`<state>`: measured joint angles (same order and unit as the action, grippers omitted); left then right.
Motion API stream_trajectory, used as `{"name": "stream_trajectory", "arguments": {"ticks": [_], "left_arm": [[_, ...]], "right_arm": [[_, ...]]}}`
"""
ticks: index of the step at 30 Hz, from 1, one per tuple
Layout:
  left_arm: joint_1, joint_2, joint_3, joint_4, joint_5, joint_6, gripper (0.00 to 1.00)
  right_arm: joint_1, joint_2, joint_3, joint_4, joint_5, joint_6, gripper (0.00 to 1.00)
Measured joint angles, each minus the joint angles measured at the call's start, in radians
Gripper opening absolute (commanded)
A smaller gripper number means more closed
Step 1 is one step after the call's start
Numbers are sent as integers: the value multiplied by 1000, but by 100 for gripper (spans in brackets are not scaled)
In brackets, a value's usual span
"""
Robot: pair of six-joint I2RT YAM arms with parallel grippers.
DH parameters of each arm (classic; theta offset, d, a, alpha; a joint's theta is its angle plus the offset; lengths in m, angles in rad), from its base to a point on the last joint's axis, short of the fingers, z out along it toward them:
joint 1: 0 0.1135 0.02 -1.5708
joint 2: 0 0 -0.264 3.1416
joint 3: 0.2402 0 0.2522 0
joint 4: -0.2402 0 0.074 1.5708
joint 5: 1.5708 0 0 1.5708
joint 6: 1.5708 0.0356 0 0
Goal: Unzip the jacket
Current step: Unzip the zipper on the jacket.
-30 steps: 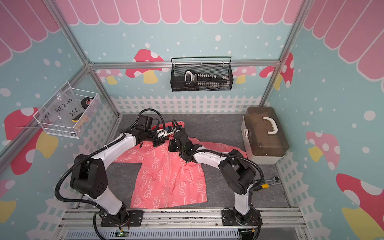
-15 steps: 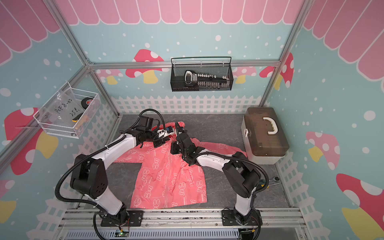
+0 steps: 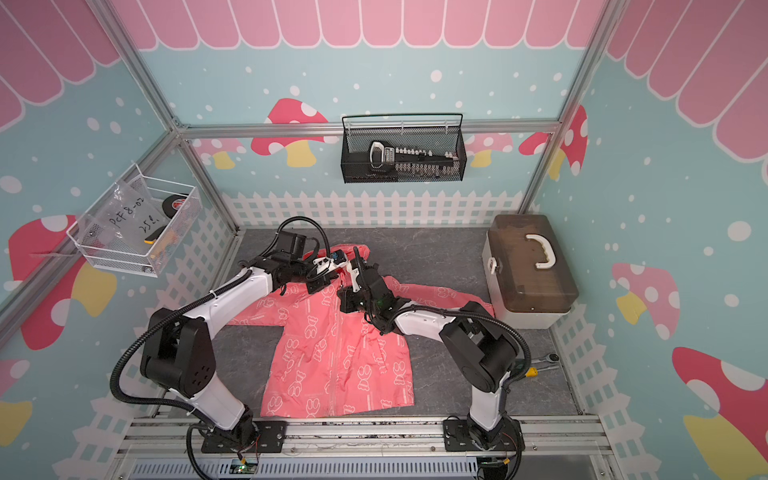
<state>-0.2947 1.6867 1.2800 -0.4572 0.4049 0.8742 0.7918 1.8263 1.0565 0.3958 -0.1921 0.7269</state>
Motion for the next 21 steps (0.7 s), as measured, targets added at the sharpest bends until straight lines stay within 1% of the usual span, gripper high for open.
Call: {"name": "stream_trajectory", "arguments": {"ticks": [4, 11, 15, 21], "left_arm": [[8, 0, 0, 13, -13, -26, 0], [13, 5, 0, 35, -36, -72, 0], [21, 34, 11, 94, -69, -99, 0], [46, 114, 74, 161, -104, -127, 0]], "right_arm": [[2, 7, -45, 31, -47, 1, 0], [10, 8, -113, 108, -79, 26, 0], [51, 23, -159, 96, -119, 46, 0], [124, 56, -238, 52, -174, 73, 0]]}}
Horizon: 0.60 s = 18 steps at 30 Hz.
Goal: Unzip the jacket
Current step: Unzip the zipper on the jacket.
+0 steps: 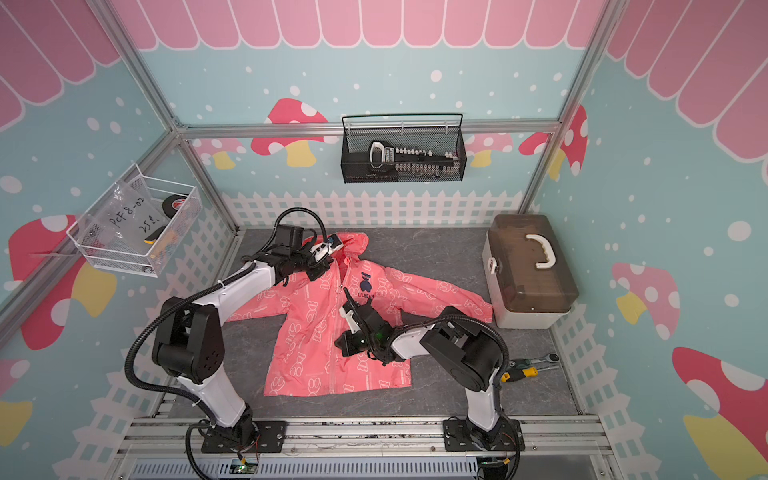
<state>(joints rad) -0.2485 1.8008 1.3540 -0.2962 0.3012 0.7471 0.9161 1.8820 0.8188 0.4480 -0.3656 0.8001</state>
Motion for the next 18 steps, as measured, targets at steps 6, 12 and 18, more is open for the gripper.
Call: {"name": "stream_trajectory", "arguments": {"ticks": [6, 12, 18], "left_arm": [[2, 36, 14, 17, -3, -7, 0], [-1, 35, 8, 35, 4, -1, 0], [-1, 9, -31, 55, 48, 2, 0]], "right_arm": [[31, -52, -67, -14, 19, 0, 25], [32, -120, 75, -232, 158, -141, 61], [-53, -116, 326, -316, 247, -214, 63]]}}
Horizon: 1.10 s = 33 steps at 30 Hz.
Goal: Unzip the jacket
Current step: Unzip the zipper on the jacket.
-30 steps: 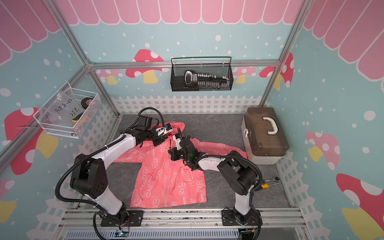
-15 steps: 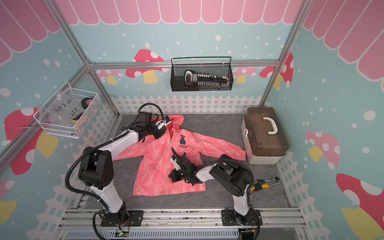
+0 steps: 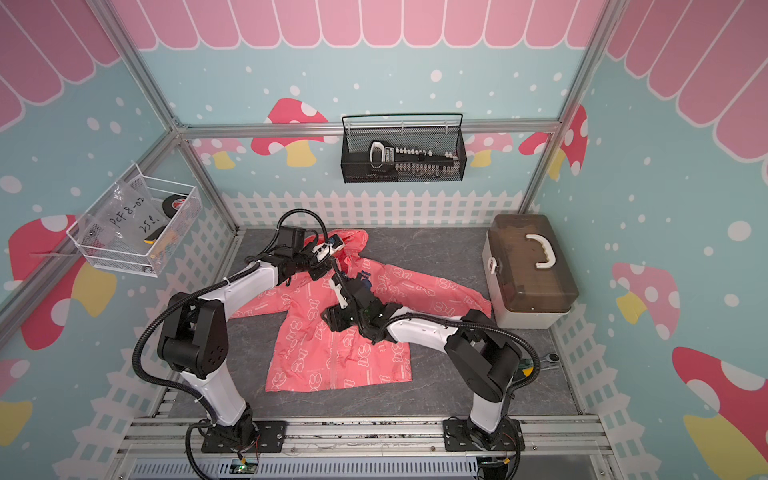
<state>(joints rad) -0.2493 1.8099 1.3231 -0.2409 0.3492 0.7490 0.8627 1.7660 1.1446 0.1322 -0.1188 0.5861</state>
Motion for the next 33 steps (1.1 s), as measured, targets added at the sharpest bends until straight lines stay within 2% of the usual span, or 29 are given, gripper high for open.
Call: {"name": "stream_trajectory", "arguments": {"ticks": [4, 7, 13, 24, 33], "left_arm": [[0, -31, -23, 12, 41, 3, 0], [-2, -39, -25, 18, 62, 3, 0], [-2, -41, -29, 21, 91, 4, 0], [-2, -41, -30, 22, 101, 6, 0], [-2, -42, -32, 22, 101, 8, 0]], "right_arm": [[-99, 52, 26, 44, 6, 48, 63], [-131, 130, 45, 56, 5, 79, 63], [-135, 251, 42, 129, -29, 141, 62], [-136, 261, 36, 326, -146, 156, 60], [-156, 294, 37, 379, -163, 183, 48]]}}
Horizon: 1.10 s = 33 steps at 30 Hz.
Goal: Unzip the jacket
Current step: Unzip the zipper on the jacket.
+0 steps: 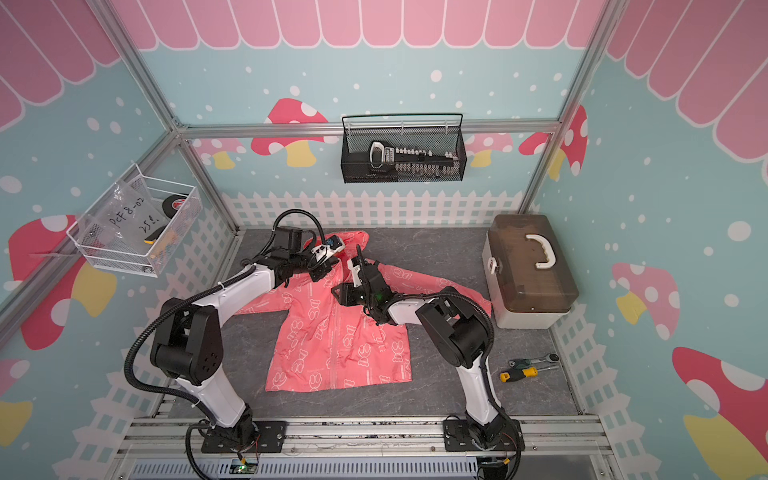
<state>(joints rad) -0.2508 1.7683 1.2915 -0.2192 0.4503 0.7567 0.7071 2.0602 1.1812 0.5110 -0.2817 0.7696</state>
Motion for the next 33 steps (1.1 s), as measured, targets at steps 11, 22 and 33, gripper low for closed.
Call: {"name": "stream_trajectory", "arguments": {"ticks": [11, 22, 33], "left_arm": [[0, 0, -1, 0, 3, 7, 0], [-2, 0, -1, -5, 3, 10, 0], [-6, 0, -1, -4, -8, 10, 0]], "right_arm": [[-26, 1, 0, 29, 2, 25, 27], [-32, 20, 0, 69, -32, 57, 14], [-32, 21, -3, 84, -60, 80, 13]]}}
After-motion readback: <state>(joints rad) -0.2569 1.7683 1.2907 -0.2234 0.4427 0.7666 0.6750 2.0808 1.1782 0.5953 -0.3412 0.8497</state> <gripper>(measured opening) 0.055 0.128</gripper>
